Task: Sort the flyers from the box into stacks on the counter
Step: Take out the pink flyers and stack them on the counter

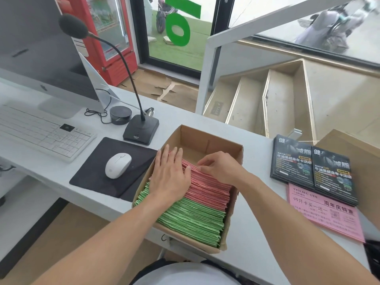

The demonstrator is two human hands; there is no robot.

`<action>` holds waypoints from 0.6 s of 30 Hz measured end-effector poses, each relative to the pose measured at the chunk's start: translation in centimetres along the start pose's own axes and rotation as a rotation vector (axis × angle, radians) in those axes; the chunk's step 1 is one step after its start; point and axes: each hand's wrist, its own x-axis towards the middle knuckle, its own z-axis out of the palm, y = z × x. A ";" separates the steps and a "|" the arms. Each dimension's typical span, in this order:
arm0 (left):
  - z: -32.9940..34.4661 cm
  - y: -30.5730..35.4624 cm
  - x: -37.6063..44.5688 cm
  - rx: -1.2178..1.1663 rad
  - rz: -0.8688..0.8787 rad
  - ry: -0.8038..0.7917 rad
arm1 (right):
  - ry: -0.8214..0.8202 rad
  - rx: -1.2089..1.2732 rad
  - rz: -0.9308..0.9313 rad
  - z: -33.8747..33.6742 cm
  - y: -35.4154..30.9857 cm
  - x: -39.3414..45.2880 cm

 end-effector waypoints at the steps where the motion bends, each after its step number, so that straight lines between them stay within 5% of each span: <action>1: 0.0 0.0 0.0 -0.002 0.001 0.001 | -0.011 -0.031 -0.009 -0.3 -0.1 0.1; 8: 0.1 -0.3 -0.1 -0.024 0.002 0.018 | 0.081 -0.373 -0.077 -1.2 -2.2 0.6; 18: 0.1 -0.4 -0.2 -0.129 -0.020 0.035 | 0.210 -0.219 0.060 0.2 -1.0 0.0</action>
